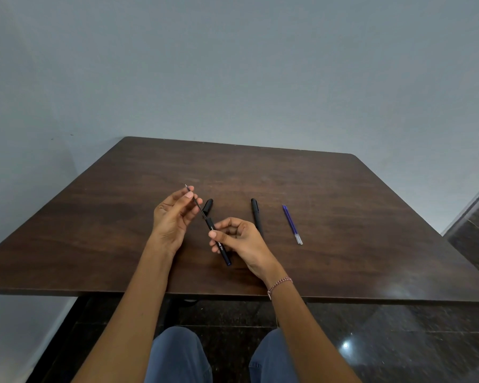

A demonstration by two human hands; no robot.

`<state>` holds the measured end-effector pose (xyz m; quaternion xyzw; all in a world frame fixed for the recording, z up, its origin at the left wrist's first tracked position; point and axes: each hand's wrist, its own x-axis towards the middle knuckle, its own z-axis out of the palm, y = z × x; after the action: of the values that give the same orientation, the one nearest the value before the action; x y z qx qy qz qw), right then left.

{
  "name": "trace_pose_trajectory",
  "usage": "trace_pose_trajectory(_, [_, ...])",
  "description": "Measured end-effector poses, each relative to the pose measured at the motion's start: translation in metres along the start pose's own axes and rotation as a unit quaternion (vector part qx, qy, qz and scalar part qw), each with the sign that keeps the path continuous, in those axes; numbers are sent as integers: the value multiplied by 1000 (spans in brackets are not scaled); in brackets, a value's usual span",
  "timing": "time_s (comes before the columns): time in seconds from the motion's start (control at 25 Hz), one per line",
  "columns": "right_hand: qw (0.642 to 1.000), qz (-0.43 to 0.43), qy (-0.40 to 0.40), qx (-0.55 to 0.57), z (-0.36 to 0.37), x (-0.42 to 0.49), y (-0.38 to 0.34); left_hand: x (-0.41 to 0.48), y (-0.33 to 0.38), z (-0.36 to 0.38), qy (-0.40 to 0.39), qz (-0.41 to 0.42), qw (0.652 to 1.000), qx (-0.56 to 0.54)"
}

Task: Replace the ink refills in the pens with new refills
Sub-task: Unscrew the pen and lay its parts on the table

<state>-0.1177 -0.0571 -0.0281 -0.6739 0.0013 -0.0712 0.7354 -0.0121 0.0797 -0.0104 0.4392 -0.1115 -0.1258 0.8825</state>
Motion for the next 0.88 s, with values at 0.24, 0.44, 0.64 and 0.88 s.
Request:
trace_pose_trajectory(0.24, [1000, -6, -3, -1, 0, 0, -1, 3, 3, -5, 53, 25, 997, -52])
trace_pose_trajectory(0.44, [1000, -18, -5, -7, 1, -2, -1, 5, 6, -8, 115, 56, 988, -88])
trace_pose_trajectory(0.64, [1000, -12, 6, 4, 0, -1, -3, 9, 3, -13, 164, 85, 975, -120])
trace_pose_trajectory(0.88, [999, -17, 25, 39, -2, 3, 0, 16, 8, -20, 227, 124, 962, -85])
